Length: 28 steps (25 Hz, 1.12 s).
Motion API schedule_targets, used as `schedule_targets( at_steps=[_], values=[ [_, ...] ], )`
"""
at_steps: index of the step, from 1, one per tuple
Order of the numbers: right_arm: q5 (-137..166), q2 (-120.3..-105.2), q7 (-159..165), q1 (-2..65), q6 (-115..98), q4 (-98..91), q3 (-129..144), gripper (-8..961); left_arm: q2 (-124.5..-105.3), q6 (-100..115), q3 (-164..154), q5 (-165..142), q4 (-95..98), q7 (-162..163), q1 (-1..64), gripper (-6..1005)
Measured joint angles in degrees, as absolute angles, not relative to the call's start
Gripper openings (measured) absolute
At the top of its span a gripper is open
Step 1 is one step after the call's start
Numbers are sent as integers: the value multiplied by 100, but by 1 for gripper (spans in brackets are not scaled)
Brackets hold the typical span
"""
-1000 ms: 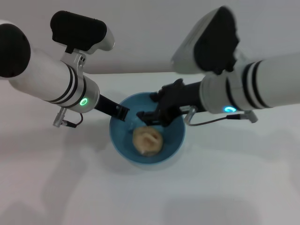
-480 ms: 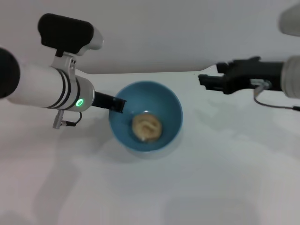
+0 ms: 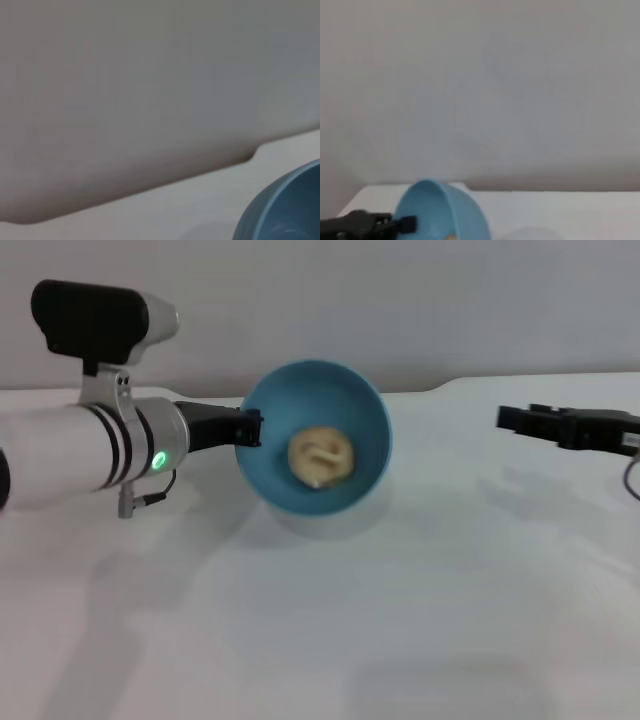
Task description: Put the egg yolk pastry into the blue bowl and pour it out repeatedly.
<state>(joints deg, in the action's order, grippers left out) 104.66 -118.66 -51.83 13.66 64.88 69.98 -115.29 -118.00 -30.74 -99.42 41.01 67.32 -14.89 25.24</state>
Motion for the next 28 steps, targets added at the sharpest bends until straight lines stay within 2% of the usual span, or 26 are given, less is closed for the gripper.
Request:
schedule_targets(
  at_steps=[10,16,22,28],
  values=[
    [10486,-11881,-5212,1232,6133,6784,-11690,539,-11794,-386,-11337,4078,6772,-1509,1787,13],
    [10577,-11872,-5211,1216,5877,6641,-11708,539,-11795,2818,-12433,4062,6230,-1790,1244,12],
    [10639,-11868,-5205,1213,5805,6628,-11745,539,-11842,5701,-13499,3750,4681,-1816,1477,12],
    [10643,-11865,-5205,1229,5800,6606,-11749,540,-11862,6275,-13936,3714,4067,-1832,1746,13]
  ],
)
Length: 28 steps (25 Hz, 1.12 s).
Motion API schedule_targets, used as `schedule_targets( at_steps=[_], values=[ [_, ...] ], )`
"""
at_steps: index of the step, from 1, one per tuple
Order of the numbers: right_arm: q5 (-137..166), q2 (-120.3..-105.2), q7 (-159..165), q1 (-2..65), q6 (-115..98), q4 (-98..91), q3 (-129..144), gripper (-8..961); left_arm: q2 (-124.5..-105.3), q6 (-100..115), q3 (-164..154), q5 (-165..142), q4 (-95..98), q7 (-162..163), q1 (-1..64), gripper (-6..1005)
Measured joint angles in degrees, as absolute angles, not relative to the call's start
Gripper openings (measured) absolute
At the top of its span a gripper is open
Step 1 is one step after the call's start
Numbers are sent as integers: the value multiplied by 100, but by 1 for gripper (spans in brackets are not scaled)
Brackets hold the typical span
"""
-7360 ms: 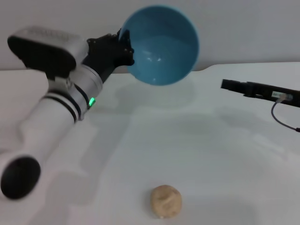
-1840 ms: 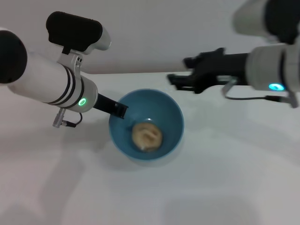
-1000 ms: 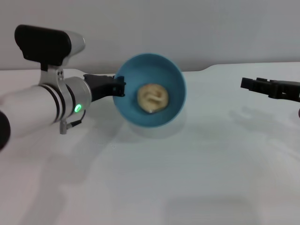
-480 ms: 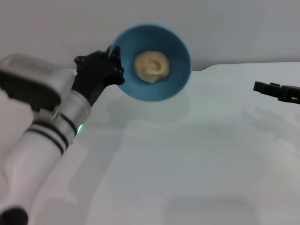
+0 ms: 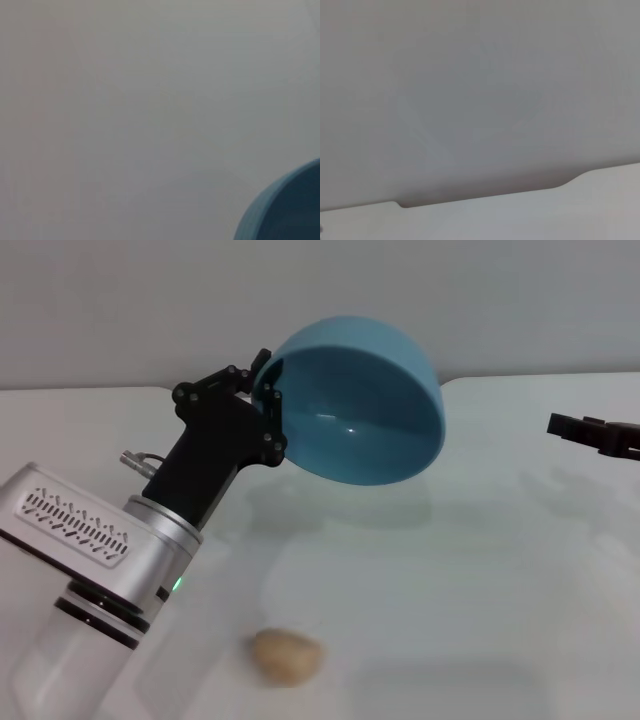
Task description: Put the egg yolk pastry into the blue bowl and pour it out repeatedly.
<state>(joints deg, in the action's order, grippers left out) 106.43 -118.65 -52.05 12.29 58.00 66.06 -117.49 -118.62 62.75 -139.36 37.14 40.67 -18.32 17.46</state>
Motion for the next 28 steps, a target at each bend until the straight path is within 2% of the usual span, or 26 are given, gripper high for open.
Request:
schedule_targets(
  at_steps=[7,12,18,28],
  values=[
    [10601,-11860,-5147,1239,5831,6441,-11742,540,-11881,6094,-13942,3765,4058,-1767,1844,13],
    [10433,-11772,-4756,1480,6296,5930,-12040,540,-11844,5368,-13865,4075,4383,-1746,1900,14],
    [10416,-11798,-4709,1661,6786,5880,-12123,539,-11823,4299,-13432,4140,4905,-1751,1949,14],
    [10333,-11785,-4380,2424,7875,5275,-12041,537,-11823,462,-11618,4150,6604,-1734,1757,13]
  ],
)
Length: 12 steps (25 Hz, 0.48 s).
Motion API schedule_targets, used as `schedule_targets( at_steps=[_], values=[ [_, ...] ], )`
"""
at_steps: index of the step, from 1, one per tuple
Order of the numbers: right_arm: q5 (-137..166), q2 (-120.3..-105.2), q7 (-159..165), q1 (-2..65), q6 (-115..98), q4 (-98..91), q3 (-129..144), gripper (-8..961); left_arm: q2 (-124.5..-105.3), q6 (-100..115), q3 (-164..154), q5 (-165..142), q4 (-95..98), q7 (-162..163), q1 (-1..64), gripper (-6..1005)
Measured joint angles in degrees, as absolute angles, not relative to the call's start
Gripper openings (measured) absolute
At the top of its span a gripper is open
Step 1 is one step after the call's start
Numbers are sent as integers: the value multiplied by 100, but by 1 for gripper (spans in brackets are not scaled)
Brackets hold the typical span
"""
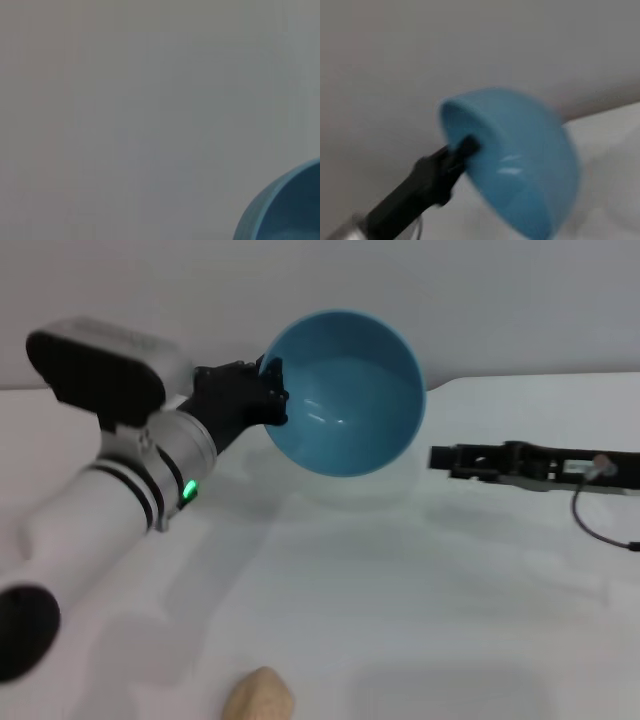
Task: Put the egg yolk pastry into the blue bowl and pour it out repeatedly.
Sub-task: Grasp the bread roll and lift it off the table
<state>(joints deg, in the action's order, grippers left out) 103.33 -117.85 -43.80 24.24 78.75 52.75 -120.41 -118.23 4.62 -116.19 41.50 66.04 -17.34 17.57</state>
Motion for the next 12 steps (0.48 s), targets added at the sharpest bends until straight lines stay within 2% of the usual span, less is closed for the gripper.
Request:
schedule_targets(
  at_steps=[12],
  values=[
    [10607,-11819,-4297,3078,7937,5255,-11240,530,-11809,-3095,-9758,4236,6552,-1251,2508,12]
  ],
)
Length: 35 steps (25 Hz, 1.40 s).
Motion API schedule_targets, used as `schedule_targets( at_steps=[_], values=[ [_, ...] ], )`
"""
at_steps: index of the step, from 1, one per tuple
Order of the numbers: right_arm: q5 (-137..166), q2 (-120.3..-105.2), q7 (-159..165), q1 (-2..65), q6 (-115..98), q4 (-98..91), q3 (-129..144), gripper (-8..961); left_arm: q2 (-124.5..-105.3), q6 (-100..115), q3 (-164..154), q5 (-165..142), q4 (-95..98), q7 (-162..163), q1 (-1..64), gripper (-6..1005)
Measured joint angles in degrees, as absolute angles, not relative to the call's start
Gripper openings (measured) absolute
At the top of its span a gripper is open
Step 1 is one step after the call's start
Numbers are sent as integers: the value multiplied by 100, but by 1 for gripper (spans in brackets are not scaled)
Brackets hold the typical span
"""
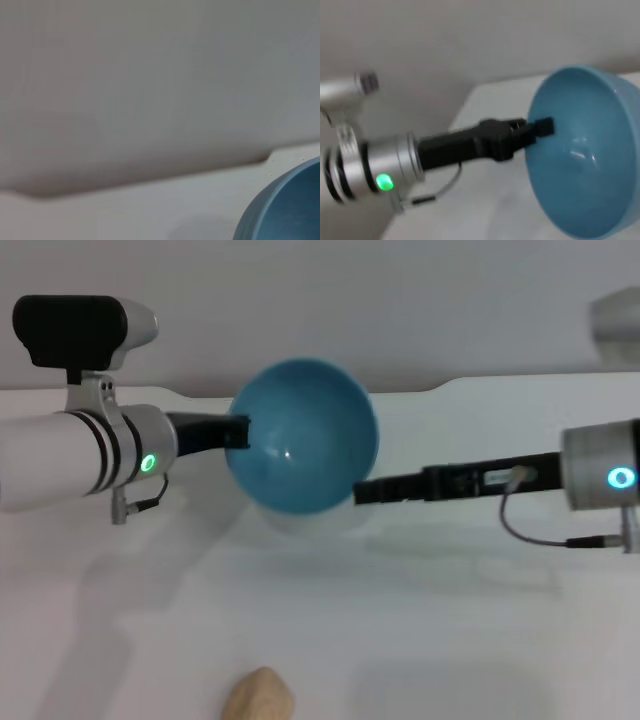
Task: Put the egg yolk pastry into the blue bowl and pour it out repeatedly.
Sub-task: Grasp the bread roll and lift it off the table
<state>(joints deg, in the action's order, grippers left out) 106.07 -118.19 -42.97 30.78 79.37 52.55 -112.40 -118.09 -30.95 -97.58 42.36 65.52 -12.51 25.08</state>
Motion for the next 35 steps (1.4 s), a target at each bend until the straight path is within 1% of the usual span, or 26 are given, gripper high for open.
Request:
schedule_targets(
  at_steps=[6,13,18,35],
  values=[
    [11427,-11840,-3534,3582,7294,5469,-9973,519,-11795,-4014,-9274,4221,6159,-1224,2858,12],
    [11729,-11842,-2862,4122,6820,5529,-8660,506,-11787,-4202,-9295,4216,6110,-1221,2899,13],
    [11692,-11885,-2756,4167,6780,5554,-8297,498,-11786,-4337,-9275,4216,6108,-1221,2925,13],
    [11227,-11928,-2469,4361,6116,5459,-6781,467,-11795,-4468,-9307,4219,6117,-1221,3024,12]
  ],
)
